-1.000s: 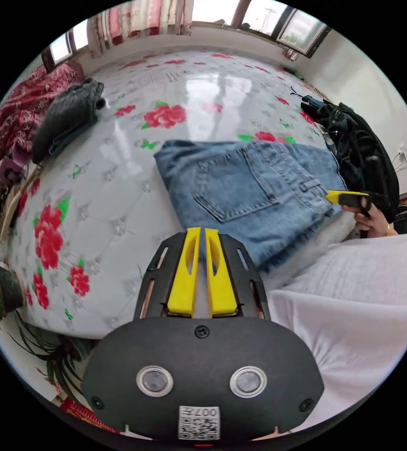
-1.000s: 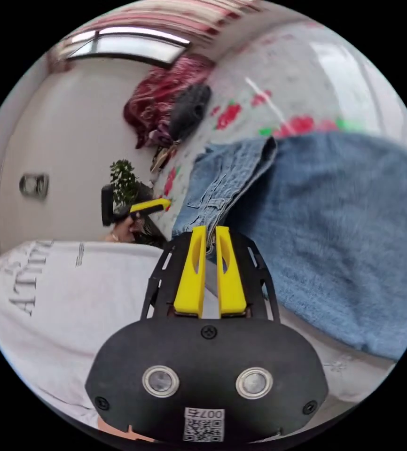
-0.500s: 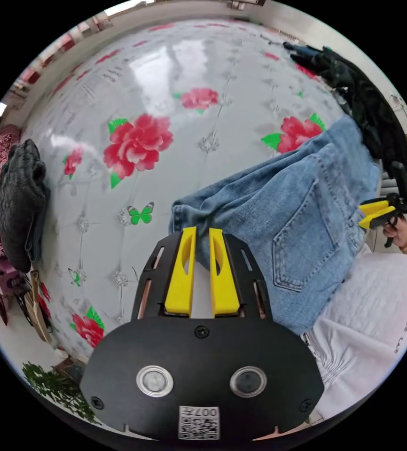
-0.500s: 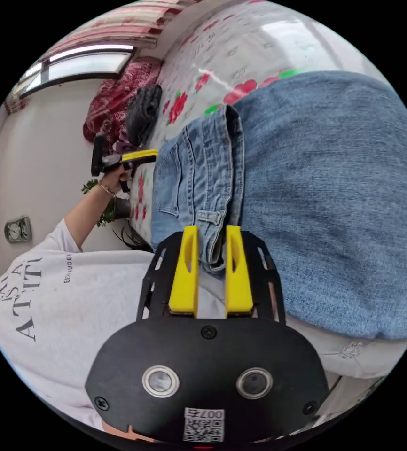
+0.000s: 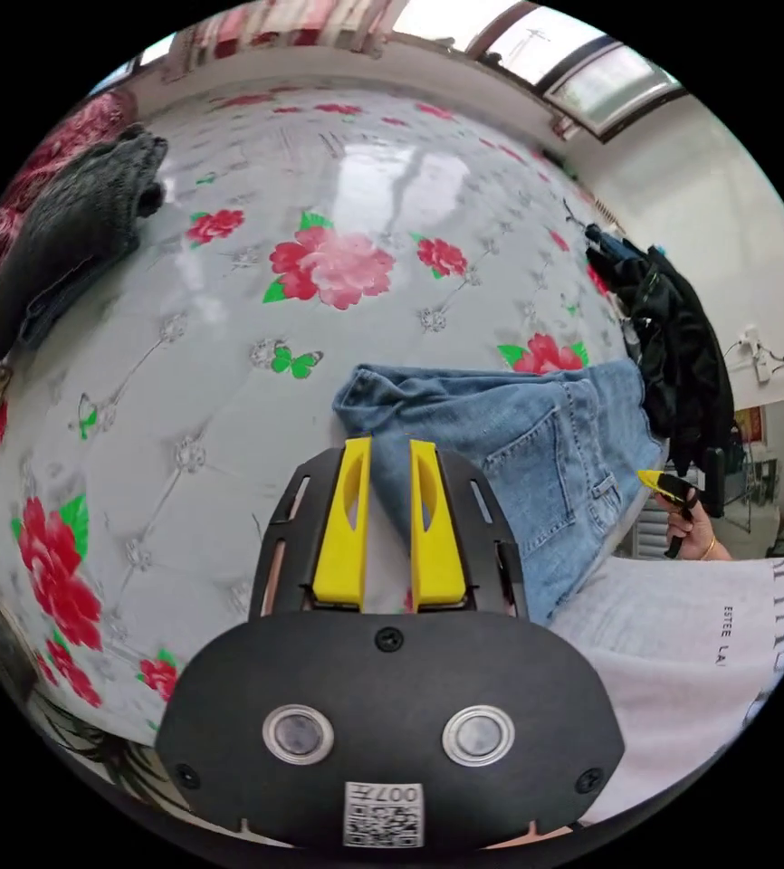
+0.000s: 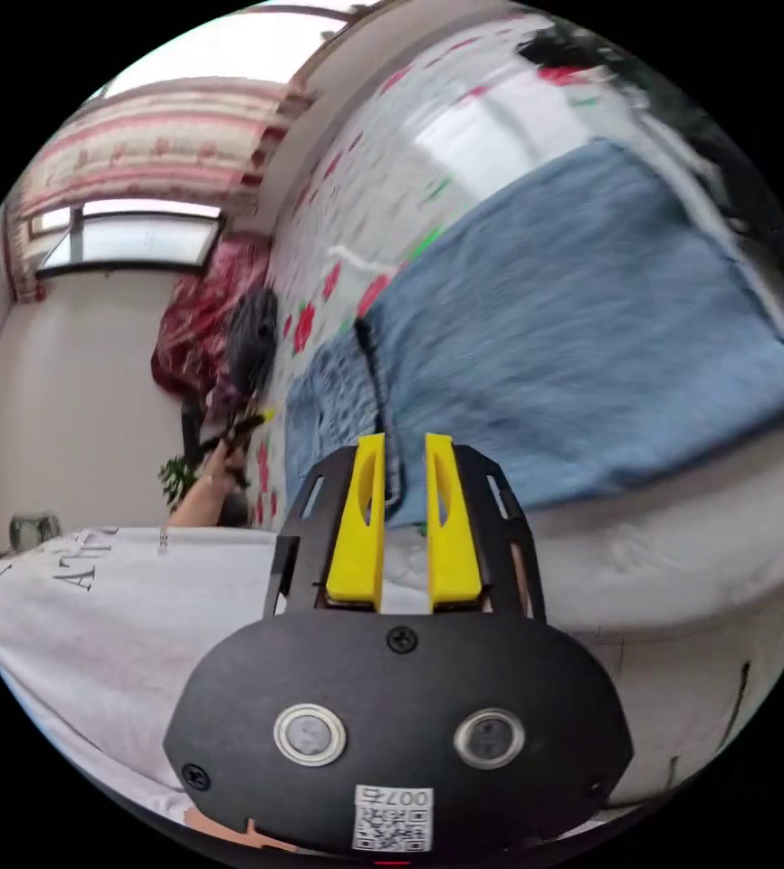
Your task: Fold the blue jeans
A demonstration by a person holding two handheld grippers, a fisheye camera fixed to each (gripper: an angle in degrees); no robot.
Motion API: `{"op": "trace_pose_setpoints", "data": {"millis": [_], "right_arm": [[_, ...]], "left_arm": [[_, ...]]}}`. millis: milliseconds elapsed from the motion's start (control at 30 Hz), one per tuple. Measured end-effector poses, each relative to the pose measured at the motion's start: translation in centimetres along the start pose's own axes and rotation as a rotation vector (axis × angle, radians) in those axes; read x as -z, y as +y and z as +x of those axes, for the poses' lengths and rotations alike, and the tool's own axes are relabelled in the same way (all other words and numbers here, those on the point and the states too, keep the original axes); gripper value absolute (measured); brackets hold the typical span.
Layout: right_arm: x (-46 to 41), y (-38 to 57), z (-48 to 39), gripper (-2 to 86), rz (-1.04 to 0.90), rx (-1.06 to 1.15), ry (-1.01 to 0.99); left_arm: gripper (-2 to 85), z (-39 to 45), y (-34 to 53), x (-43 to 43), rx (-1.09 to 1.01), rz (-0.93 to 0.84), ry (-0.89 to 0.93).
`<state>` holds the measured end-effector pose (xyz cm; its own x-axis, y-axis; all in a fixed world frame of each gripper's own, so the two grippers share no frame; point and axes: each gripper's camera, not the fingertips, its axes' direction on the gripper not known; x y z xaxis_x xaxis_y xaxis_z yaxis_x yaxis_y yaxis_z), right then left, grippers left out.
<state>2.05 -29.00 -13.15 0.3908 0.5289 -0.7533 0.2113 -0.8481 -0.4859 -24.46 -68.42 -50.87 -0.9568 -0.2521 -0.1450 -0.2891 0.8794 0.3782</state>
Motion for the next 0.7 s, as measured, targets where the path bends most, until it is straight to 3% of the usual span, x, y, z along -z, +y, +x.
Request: {"op": "trace_pose_setpoints", "data": {"millis": [133, 233, 400, 567, 700], "right_arm": [[7.9, 5.8, 5.2, 10.1, 0.335, -0.268, 0.119], [9.9, 9.0, 8.8, 10.3, 0.481, -0.397, 0.068], [8.6, 8.8, 11.8, 8.9, 0.543, -0.441, -0.023], [7.5, 6.7, 11.4, 2.8, 0.541, -0.453, -0.084], [8.1, 3.5, 3.6, 1.2, 0.434, -0.149, -0.034]], "left_arm": [[8.9, -0.3, 7.2, 2.5, 0.070, 0.095, 0.112], [9.1, 0.7, 10.8, 2.4, 0.077, 0.082, 0.139], [9.6, 0.3, 13.4, 1.4, 0.090, -0.009, 0.132], [11.3, -2.5, 15.4, 3.4, 0.151, 0.080, 0.211], [11.3, -5.3, 18.0, 5.6, 0.223, 0.137, 0.200]]}}
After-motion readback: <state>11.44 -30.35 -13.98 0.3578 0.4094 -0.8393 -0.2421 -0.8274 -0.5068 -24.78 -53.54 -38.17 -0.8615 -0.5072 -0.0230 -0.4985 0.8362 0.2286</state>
